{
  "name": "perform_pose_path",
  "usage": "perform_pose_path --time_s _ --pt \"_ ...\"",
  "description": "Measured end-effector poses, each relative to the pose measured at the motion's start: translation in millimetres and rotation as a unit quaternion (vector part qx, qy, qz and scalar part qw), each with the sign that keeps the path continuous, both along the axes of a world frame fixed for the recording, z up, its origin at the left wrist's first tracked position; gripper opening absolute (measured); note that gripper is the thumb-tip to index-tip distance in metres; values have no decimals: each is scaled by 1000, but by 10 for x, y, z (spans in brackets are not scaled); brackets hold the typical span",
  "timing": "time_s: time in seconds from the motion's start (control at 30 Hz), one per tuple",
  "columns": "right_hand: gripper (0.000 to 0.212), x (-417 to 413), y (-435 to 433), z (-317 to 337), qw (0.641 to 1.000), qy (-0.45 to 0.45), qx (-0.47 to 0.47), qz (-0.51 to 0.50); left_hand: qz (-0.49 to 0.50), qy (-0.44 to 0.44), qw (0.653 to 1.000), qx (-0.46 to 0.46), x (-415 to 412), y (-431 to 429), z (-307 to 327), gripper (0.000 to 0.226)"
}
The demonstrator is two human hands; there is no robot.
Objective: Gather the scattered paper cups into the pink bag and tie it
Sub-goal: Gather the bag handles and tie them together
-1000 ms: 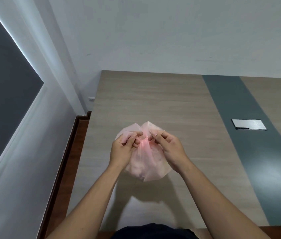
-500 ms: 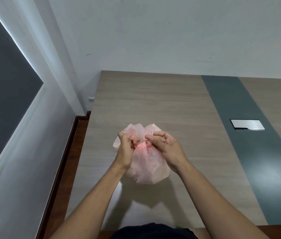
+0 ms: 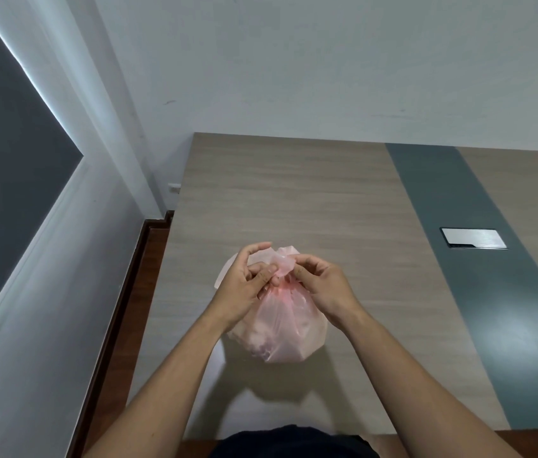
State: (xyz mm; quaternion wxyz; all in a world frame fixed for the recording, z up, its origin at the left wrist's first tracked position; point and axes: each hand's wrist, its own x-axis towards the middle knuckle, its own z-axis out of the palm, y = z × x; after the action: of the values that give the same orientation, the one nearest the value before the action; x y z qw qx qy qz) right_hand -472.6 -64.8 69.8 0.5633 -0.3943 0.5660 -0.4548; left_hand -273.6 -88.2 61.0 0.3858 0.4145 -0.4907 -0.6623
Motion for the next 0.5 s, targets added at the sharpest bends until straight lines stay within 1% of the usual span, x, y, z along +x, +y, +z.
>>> perform_pose_path --time_s 0.07,0.13,0.2,0.3,0.33,0.4,0.43,0.47,0.5 --pt "8 12 -9 21 1000 20 1 2 -16 -12 1000 4 14 -15 -1 44" --pt "3 10 -12 30 998 52 -11 27 -21 -24 999 6 21 -22 -14 34" --pt "4 -9 -3 34 995 80 -17 59 -12 -32 999 17 24 -16 -61 26" --pt "10 -46 8 42 988 112 -16 102 18 -45 998 28 25 17 -119 29" --pt "16 -61 6 42 986 115 -20 120 24 -46 998 30 25 26 -140 28" --pt "39 -107 3 56 981 114 -20 156 14 -48 998 50 40 33 -189 18" --pt "49 -142 -3 66 976 123 -17 178 -5 -47 997 65 55 33 -210 13" --pt "55 -172 -10 75 969 145 -16 201 -32 -43 995 80 81 30 -235 11" --pt "53 -189 -14 80 959 173 -20 222 -61 -37 993 92 109 25 -252 11"
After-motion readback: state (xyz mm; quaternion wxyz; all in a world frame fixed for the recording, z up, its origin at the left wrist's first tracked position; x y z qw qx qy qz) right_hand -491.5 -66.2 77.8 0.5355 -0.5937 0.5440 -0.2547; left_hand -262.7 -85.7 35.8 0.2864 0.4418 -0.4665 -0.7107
